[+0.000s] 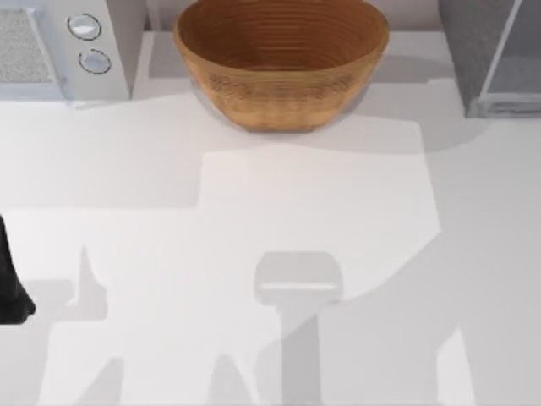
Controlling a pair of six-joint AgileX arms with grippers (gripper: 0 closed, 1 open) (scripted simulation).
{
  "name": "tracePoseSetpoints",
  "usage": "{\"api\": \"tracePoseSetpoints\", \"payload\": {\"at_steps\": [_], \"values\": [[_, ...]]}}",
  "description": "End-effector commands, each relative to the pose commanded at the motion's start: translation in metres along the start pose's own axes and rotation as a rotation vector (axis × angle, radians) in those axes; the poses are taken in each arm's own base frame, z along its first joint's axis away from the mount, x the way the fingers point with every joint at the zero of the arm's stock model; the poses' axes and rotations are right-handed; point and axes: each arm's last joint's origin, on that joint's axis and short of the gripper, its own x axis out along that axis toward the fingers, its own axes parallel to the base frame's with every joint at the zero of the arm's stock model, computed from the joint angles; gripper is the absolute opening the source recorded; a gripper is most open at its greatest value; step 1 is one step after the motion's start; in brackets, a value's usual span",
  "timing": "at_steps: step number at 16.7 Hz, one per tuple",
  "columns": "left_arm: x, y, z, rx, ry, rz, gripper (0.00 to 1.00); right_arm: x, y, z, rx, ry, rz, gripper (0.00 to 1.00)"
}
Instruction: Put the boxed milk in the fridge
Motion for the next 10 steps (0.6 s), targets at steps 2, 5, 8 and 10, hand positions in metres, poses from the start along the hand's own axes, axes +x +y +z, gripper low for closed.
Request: {"api": "tracePoseSetpoints", "payload": {"at_steps": [2, 5, 8, 10], "values": [[0.0000, 0.0000, 0.0000, 0.000, 0.000, 0.000, 1.00, 0.0068, 0.0010, -0.0036, 0.005, 0.019, 0.000, 0.00], [0.0000, 0.0000, 0.0000, 0.000, 0.000, 0.000, 1.00, 0.0076, 0.0010, -0.0043, 0.006, 0.022, 0.000, 0.00], [0.0000, 0.0000, 0.0000, 0.000, 0.000, 0.000, 1.00, 0.0076, 0.0010, -0.0043, 0.006, 0.022, 0.000, 0.15], [0.0000, 0.0000, 0.0000, 0.000, 0.000, 0.000, 1.00, 0.0076, 0.0010, -0.0043, 0.006, 0.022, 0.000, 0.30]]}}
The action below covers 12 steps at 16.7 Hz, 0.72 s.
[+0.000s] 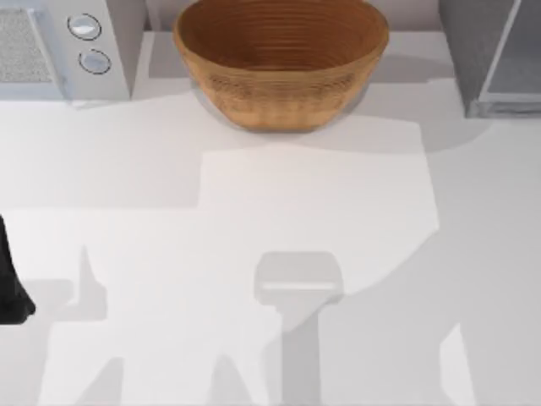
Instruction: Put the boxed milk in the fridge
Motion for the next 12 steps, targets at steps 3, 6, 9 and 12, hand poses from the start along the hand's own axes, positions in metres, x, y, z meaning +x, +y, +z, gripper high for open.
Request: {"api": "tracePoseSetpoints", "payload": {"at_steps": [3, 6, 9, 12], "values": [[0.0000, 0.0000, 0.0000, 0.000, 0.000, 0.000, 1.00, 0.0000, 0.0000, 0.0000, 0.000, 0.000, 0.000, 0.53], [0.0000, 0.0000, 0.0000, 0.000, 0.000, 0.000, 1.00, 0.0000, 0.0000, 0.0000, 0.000, 0.000, 0.000, 0.75], [0.0000, 0.0000, 0.0000, 0.000, 0.000, 0.000, 1.00, 0.0000, 0.0000, 0.0000, 0.000, 0.000, 0.000, 0.98], [0.0000, 0.0000, 0.0000, 0.000, 0.000, 0.000, 1.00, 0.0000, 0.0000, 0.0000, 0.000, 0.000, 0.000, 1.00]]}}
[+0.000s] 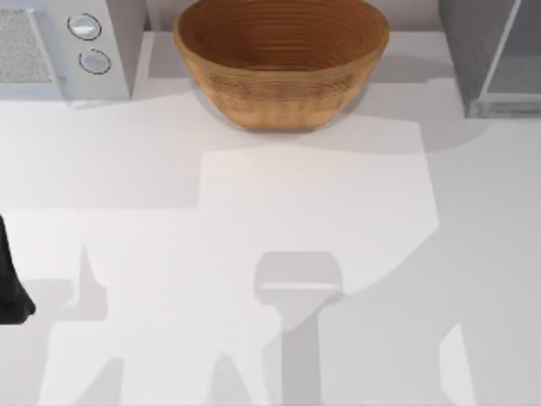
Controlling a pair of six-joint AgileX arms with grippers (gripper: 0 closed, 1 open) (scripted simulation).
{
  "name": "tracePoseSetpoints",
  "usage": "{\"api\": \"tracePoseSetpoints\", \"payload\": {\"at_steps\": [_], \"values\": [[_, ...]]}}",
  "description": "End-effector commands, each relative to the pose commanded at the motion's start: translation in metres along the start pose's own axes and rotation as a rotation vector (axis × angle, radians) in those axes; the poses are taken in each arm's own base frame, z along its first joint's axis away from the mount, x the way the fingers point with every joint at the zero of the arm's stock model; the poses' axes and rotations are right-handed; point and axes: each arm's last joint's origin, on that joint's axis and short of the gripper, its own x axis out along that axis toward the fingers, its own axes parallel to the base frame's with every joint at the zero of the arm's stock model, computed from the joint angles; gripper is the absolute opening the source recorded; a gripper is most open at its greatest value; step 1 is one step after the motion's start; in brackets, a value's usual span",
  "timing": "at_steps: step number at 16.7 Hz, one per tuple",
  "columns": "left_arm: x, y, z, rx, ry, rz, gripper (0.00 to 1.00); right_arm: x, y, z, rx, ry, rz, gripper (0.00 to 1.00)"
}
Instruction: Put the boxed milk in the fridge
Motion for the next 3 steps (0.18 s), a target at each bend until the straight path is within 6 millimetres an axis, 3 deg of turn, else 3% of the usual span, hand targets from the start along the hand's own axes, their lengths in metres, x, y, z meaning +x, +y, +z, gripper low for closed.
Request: {"api": "tracePoseSetpoints", "payload": {"at_steps": [3], "values": [[0.0000, 0.0000, 0.0000, 0.000, 0.000, 0.000, 1.00, 0.0000, 0.0000, 0.0000, 0.000, 0.000, 0.000, 1.00]]}}
